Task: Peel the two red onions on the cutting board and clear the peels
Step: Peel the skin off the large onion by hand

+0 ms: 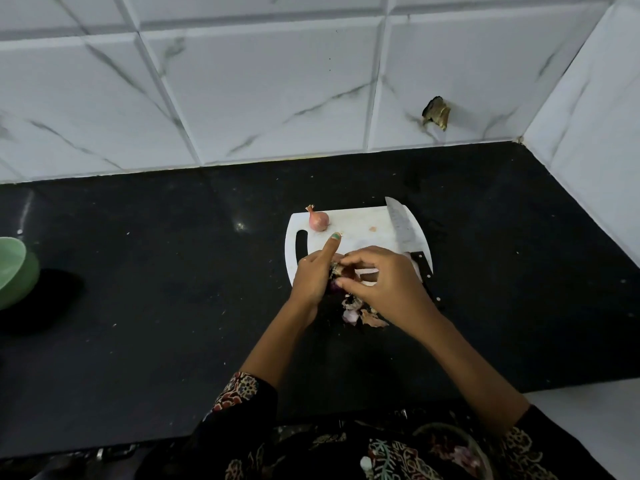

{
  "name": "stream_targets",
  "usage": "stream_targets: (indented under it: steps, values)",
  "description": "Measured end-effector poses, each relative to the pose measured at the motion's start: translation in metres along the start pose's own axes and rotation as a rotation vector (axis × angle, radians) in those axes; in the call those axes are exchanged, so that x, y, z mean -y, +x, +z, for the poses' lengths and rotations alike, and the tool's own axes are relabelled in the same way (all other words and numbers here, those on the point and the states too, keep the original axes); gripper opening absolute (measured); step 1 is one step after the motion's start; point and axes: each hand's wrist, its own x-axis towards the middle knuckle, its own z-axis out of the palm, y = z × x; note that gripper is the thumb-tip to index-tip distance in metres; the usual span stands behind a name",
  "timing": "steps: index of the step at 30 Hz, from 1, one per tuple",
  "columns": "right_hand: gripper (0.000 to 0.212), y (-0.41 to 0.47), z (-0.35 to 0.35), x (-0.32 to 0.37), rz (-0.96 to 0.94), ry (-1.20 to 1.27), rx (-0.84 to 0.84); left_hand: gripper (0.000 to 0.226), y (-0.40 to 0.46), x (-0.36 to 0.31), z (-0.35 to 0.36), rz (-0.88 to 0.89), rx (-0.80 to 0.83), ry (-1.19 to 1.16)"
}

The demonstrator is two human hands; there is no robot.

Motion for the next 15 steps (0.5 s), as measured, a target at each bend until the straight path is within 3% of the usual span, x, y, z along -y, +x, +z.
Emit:
stream_targets:
  steps: [5,11,13,15]
  values:
    - [0.002,0.000,0.007,-0.003,-0.015,0.022,-0.140,0.053,0.003,0.000,-0.001,-0.006,0.038,-0.067]
    - [0.010,0.000,0.009,-0.006,0.060,0.112,-0.126,0.051,0.003,0.001,-0.002,-0.035,0.016,-0.040]
    - [0.020,-0.002,0.013,-0.007,0.038,0.089,-0.067,0.052,0.002,0.000,-0.001,-0.029,0.015,-0.055]
    - [0.018,-0.003,0.019,-0.008,-0.010,0.042,-0.069,0.054,0.001,-0.002,-0.001,-0.021,0.022,-0.063]
